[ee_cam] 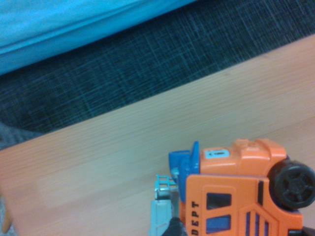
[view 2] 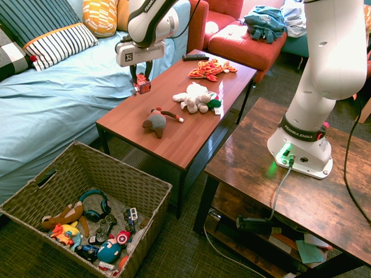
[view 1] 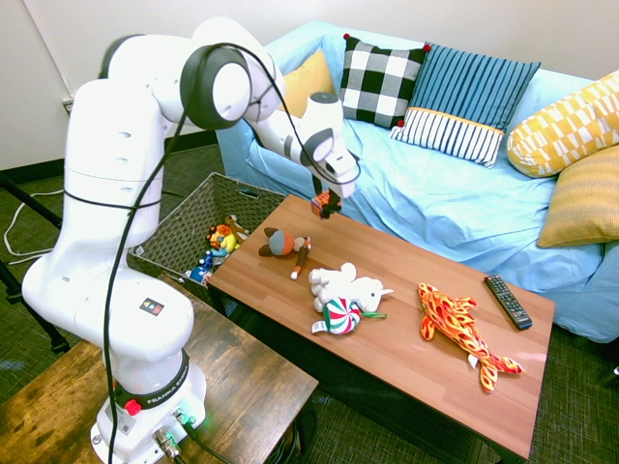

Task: Put the toy car in the basket

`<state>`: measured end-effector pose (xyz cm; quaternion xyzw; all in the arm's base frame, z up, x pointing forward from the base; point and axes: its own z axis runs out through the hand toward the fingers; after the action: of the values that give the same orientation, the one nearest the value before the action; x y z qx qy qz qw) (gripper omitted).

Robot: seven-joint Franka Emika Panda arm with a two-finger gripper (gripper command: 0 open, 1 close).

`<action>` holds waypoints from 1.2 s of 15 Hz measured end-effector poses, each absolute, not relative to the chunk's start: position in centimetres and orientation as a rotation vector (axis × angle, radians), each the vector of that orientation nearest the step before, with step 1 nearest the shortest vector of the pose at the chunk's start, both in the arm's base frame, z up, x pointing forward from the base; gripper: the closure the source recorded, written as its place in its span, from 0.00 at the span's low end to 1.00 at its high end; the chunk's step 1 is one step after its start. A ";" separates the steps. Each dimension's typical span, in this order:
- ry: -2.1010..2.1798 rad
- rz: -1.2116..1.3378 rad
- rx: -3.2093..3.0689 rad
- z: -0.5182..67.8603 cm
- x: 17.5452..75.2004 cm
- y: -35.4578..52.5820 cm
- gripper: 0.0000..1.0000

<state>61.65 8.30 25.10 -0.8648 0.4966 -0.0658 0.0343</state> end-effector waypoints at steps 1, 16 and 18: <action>1.485 -0.239 -2.698 27.1 60.6 12.3 1.00; 1.133 -0.197 -3.133 9.7 51.2 50.4 0.00; 1.138 -0.190 -3.118 10.5 51.6 51.0 0.00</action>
<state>51.65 51.00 10.49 -0.9339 0.3410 -0.0570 -0.0913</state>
